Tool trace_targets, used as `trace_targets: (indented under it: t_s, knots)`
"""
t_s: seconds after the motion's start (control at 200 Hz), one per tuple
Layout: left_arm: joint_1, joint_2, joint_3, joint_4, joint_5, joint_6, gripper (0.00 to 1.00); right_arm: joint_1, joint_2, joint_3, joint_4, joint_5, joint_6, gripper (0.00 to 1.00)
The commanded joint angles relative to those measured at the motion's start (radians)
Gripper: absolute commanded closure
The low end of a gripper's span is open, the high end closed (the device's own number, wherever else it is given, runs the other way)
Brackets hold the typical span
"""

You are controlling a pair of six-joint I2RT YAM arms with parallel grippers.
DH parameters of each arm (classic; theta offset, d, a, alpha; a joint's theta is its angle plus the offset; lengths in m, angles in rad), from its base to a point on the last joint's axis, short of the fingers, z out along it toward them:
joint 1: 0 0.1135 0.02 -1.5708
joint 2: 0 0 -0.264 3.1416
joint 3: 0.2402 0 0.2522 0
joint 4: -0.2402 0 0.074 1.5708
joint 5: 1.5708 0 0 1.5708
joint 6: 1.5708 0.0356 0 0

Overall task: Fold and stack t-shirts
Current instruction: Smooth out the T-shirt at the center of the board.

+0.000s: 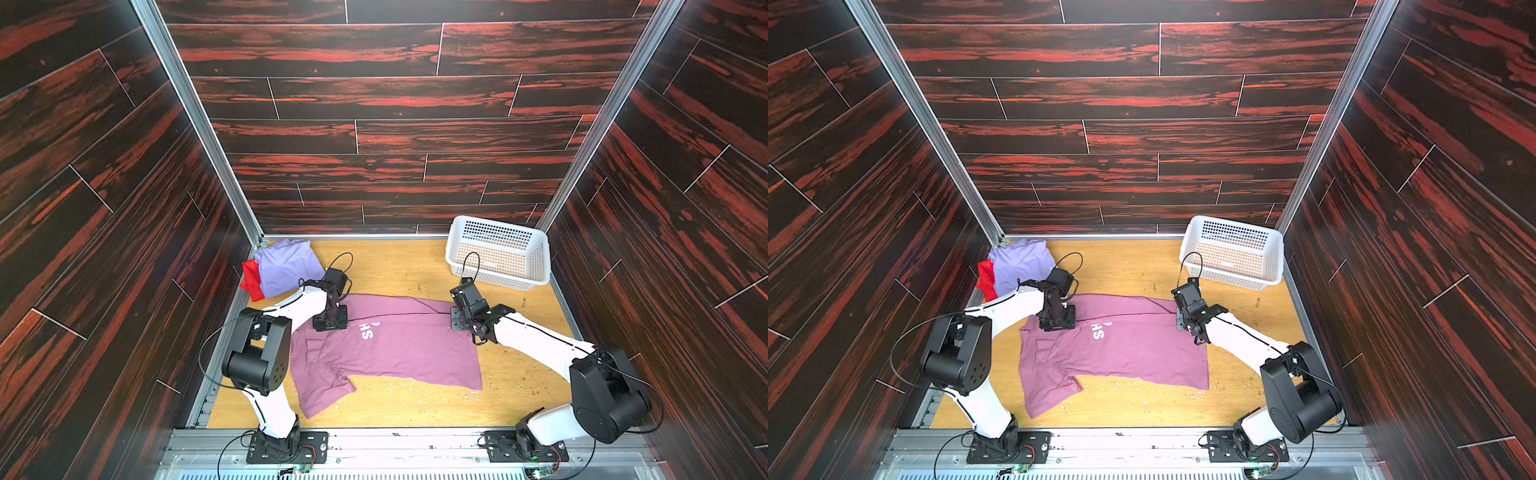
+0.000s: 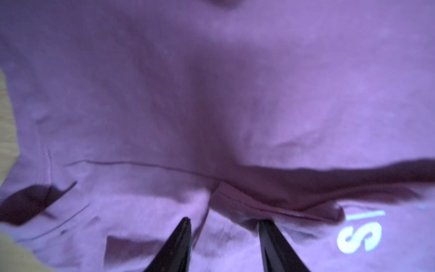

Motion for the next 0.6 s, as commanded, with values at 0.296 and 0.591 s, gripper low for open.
trace_targets:
  t_s: [0.296,0.591]
  knots:
    - [0.014,0.017,-0.005,0.040,0.043,0.009,0.76,0.011,0.038,0.027,-0.015,-0.004,0.007,0.60]
    - [0.014,0.007,0.004,0.019,0.058,0.015,1.00,0.017,0.039,0.035,-0.018,-0.004,0.007,0.62]
